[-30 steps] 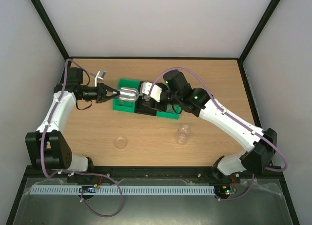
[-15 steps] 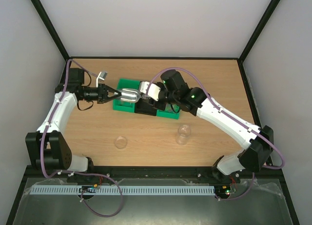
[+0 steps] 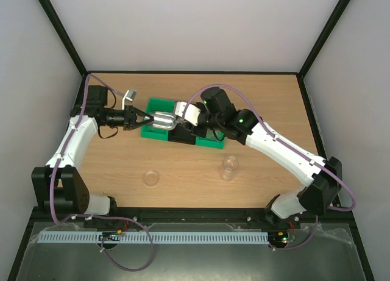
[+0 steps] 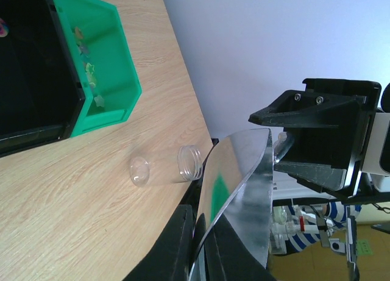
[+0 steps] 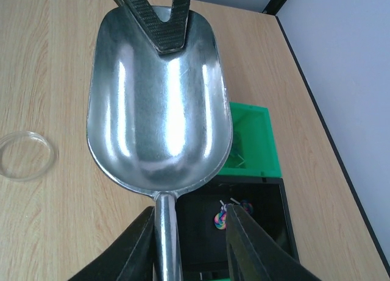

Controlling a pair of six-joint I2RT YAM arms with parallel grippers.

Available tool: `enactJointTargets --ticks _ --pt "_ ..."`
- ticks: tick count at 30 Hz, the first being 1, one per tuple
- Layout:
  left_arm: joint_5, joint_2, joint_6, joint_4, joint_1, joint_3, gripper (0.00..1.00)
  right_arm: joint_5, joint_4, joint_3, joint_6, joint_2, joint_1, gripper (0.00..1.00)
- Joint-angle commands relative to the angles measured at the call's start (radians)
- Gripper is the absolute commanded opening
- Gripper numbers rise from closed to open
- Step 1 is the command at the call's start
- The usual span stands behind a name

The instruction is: Pack the candies

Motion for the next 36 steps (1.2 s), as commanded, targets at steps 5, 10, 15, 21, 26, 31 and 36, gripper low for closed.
enactJointTargets --ticks 5,10,15,21,26,31,36 --pt "0.037 -0.022 0.005 -0.006 -0.005 -0.008 0.02 -0.017 -0.005 0.030 -0.008 0.007 0.005 0.28" --pt "0.032 -0.020 0.003 -0.002 -0.005 -0.011 0.02 -0.035 -0.013 0.045 0.003 0.009 0.006 0.31" --pt "0.035 -0.016 0.000 0.002 -0.005 -0.010 0.02 -0.042 -0.016 0.041 -0.001 0.011 0.005 0.26" --pt "0.030 -0.019 0.000 0.005 -0.005 -0.014 0.02 -0.039 -0.014 0.032 -0.002 0.009 0.005 0.04" --pt "-0.057 -0.028 0.030 0.011 -0.002 0.003 0.32 -0.024 0.003 0.031 0.040 0.006 0.005 0.02" --pt "-0.237 -0.009 0.151 -0.041 0.006 0.116 0.73 0.005 0.029 0.013 0.110 -0.004 -0.009 0.01" --pt "-0.479 0.028 0.412 -0.058 -0.001 0.227 0.99 -0.006 0.058 -0.066 0.216 -0.065 -0.071 0.01"
